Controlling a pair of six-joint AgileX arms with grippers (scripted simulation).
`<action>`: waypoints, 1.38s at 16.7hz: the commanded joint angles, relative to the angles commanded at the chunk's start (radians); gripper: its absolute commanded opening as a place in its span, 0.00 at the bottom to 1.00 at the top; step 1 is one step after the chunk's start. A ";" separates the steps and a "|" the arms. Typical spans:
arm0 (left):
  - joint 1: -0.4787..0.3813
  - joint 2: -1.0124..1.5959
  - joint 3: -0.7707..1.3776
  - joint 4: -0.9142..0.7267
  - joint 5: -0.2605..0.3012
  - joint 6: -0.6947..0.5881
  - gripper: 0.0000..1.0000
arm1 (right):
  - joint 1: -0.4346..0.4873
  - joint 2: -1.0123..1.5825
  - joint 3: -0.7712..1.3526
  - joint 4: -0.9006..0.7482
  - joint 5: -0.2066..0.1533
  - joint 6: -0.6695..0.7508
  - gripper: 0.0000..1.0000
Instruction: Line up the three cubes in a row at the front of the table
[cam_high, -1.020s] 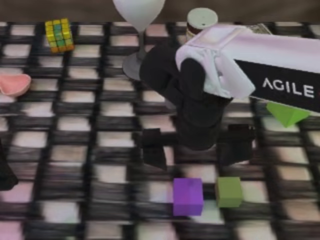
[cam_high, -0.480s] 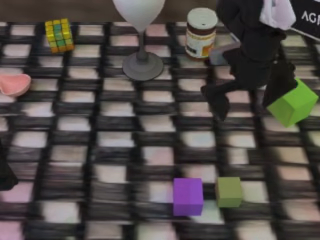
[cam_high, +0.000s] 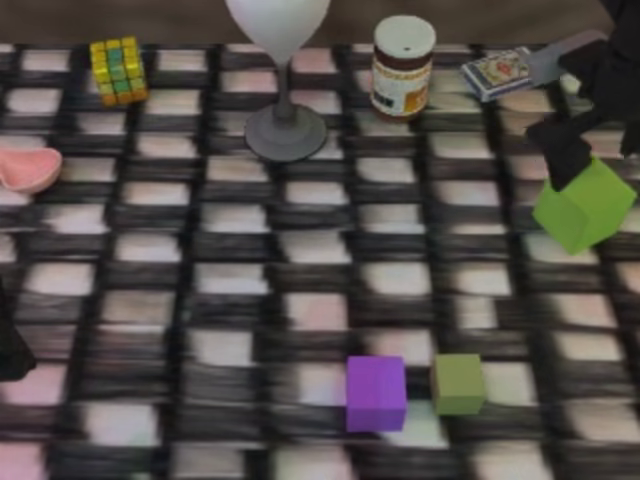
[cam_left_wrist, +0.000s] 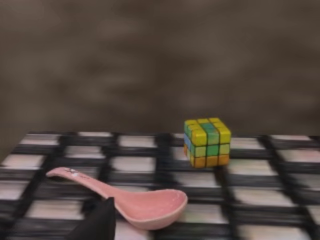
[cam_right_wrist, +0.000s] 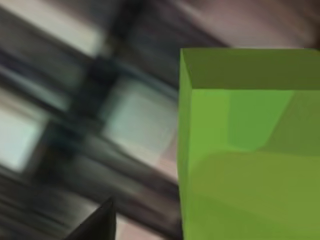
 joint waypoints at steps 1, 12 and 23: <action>0.000 0.000 0.000 0.000 0.000 0.000 1.00 | -0.009 0.002 0.006 -0.001 0.000 -0.011 1.00; 0.000 0.000 0.000 0.000 0.000 0.000 1.00 | -0.008 0.043 -0.154 0.209 0.000 -0.009 1.00; 0.000 0.000 0.000 0.000 0.000 0.000 1.00 | -0.008 0.071 -0.234 0.309 0.000 -0.010 0.70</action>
